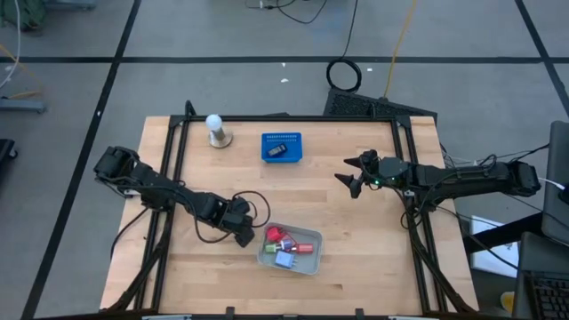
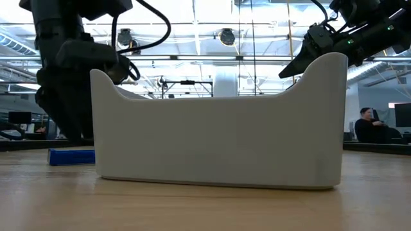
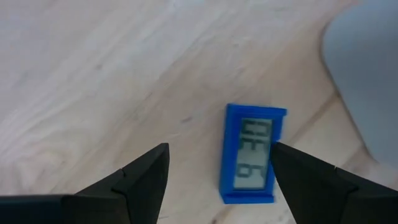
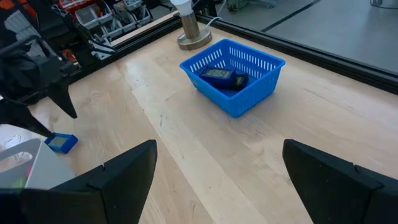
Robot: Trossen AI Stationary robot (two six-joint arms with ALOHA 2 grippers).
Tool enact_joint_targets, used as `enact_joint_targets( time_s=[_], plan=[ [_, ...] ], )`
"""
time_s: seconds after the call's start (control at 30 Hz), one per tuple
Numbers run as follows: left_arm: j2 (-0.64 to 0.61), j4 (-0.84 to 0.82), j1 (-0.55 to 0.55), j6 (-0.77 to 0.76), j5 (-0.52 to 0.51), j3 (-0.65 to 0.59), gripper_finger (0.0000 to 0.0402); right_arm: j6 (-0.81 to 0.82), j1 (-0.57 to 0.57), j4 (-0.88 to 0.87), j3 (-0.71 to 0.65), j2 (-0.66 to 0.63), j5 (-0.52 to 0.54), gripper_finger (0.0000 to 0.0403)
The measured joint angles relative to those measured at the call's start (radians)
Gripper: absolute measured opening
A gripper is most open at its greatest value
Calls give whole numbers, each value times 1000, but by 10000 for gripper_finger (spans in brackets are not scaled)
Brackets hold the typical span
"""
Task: Pick & Place Office items
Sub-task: Put the blue digital clock into the blue bin
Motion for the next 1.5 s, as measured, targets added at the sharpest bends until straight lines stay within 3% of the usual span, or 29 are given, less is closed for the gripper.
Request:
enact_joint_targets(
  time_s=[0.47,0.73,1.13,1.5],
  plan=[
    [3,54,-42,-51,28,0,283,-19,0,0,0,0,1,339],
    [100,142,-42,-4,61,10,282,-19,0,-1,0,0,1,339],
    [145,12,-43,-6,-6,68,282,-5,0,-7,-29,1,-1,339],
    [226,17,-36,54,-6,76,277,89,0,1,-71,0,-28,339]
  ],
)
